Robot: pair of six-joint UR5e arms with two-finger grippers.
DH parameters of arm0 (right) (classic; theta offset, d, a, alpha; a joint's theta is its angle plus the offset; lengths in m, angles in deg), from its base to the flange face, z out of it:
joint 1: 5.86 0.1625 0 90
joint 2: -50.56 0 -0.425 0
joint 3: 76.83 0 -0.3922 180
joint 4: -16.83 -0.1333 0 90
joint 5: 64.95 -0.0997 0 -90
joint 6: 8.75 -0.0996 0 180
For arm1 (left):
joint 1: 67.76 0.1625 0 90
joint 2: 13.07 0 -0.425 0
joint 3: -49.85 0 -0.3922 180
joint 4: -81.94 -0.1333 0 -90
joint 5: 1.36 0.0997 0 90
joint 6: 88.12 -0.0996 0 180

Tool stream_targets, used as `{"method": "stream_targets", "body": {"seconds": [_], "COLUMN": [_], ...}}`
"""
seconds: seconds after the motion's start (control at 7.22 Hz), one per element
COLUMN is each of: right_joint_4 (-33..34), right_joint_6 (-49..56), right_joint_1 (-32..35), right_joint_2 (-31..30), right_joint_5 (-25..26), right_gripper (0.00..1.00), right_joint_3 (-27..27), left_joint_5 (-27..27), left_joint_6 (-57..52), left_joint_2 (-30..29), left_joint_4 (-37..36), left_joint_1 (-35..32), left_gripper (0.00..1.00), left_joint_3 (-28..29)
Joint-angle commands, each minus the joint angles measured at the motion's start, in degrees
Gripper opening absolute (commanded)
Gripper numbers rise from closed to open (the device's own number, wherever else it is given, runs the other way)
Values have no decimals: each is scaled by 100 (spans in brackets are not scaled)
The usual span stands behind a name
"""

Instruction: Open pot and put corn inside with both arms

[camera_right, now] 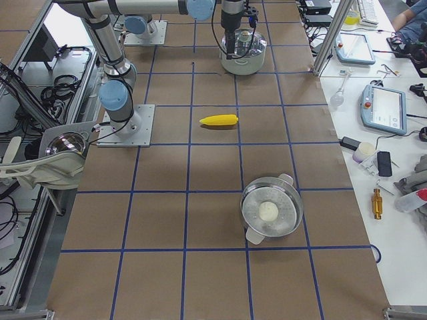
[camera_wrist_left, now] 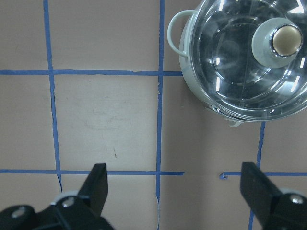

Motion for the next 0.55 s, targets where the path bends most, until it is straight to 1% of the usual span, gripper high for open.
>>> {"method": "stream_targets", "body": {"seconds": [0.0,0.42], "right_joint_4": [4,13], "right_joint_6": [9,0], "right_joint_1": [0,0], "right_joint_2": [-9,8], "right_joint_5": [44,-8], "right_gripper": [100,100], "right_joint_3": [3,3], "left_joint_5": [-26,-9], "left_joint_6": [-17,-35], "left_joint_2": [10,36], "left_joint_4": [3,12], "left_joint_1": [0,0], "left_gripper": [98,98], "left_joint_3": [0,0]}}
